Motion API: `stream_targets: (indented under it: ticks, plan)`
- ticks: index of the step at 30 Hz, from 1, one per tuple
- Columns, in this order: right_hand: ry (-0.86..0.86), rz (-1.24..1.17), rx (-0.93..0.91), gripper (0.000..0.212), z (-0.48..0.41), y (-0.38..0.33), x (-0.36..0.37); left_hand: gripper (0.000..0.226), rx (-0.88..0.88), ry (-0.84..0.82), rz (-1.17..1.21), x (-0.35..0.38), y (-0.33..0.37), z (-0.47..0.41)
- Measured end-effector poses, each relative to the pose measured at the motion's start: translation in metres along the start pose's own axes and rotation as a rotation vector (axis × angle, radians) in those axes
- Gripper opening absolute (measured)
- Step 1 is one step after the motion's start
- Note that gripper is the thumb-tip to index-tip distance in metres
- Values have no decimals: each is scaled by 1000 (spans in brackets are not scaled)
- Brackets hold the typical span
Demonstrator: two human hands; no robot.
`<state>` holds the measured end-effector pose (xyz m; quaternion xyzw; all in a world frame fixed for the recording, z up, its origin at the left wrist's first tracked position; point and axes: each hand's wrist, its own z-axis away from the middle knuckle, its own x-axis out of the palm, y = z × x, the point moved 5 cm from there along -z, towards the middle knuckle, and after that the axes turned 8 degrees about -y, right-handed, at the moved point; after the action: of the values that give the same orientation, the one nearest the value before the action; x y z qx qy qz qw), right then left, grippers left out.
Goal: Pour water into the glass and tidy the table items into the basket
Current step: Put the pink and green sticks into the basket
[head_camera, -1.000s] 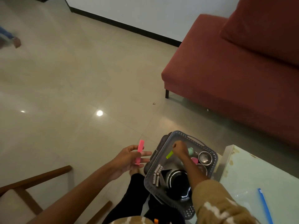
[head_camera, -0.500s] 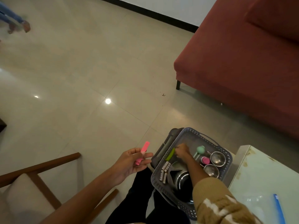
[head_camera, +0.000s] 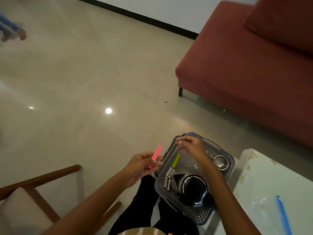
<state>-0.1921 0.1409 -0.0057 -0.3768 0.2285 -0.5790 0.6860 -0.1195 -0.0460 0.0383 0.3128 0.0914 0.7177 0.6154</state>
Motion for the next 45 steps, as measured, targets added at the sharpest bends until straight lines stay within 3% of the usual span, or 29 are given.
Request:
stream_targets:
  ticks: [4,10,14,17,20,23,25,35,45]
  plan:
    - [-188,162,-54,16,39,-20,36,29,-20,-37,-114,11,-3,3]
    - [-131,133,-85,20,46,-12,41,27,-41,-60,-210,19,-7,10]
    - [-143,108,-46,11,49,-8,30,25,-33,-57,-268,24,-8,9]
    - [-80,73,-37,19,44,-9,14,19,14,-35,-300,29,-5,7]
    - [88,62,-40,18,28,-6,-17,22,45,10,-274,28,0,4]
    - [277,175,15,16,0,13,-50,23,35,33,-279,23,3,1]
    - [310,289,97,16,-24,36,-60,23,23,48,-288,18,4,0]
    - [170,717,284,18,-95,119,-44,18,-59,107,-283,-9,1,-13]
    - [84,772,356,20,-110,140,-29,17,-106,133,-291,-18,-4,-17]
